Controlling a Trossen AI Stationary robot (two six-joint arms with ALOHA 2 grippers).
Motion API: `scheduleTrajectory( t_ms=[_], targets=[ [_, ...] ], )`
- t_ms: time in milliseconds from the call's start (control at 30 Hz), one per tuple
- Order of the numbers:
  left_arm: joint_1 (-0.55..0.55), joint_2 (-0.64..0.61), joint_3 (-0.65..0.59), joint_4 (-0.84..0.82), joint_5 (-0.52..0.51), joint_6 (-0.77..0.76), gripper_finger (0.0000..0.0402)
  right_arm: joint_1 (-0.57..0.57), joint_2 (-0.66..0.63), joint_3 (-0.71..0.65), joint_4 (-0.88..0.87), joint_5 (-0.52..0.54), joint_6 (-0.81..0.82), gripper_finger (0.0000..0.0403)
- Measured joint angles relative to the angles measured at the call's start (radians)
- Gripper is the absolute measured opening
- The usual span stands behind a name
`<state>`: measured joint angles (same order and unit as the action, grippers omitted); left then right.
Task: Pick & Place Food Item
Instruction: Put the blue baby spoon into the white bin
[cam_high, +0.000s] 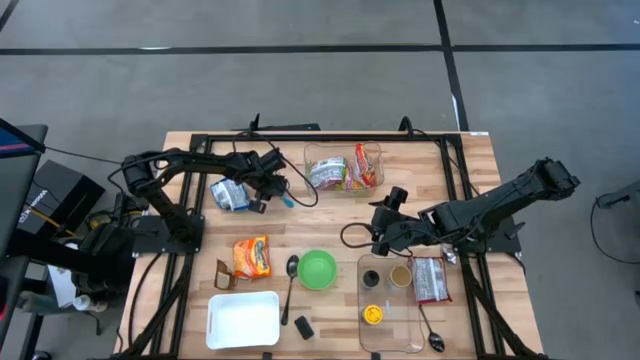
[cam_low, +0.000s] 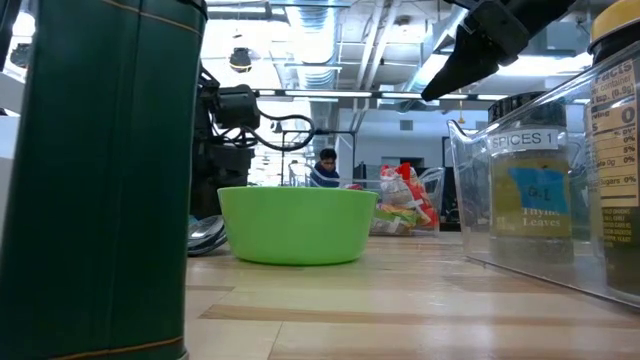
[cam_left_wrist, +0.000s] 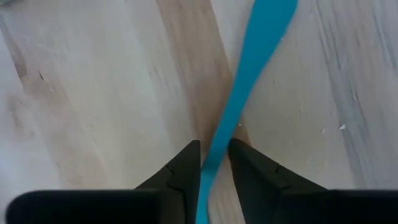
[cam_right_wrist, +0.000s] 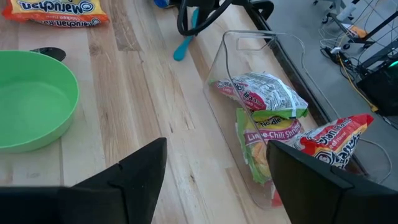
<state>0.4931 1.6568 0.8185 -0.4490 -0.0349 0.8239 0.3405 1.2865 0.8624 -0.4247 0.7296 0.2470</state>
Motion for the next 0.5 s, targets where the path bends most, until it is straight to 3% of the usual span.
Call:
scheduleTrajectory(
  t_ms=[300, 500],
  targets=[
    [-0.002, 0.0, -0.001, -0.001, 0.0, -0.186, 0.0032, 0.0, 0.0, 0.0, 0.0, 0.0, 0.008, 0.027],
    [-0.002, 0.0, -0.001, 0.001, -0.001, -0.291, 0.0039, 0.0, 0.0, 0.0, 0.0, 0.0, 0.008, 0.027]
  ],
)
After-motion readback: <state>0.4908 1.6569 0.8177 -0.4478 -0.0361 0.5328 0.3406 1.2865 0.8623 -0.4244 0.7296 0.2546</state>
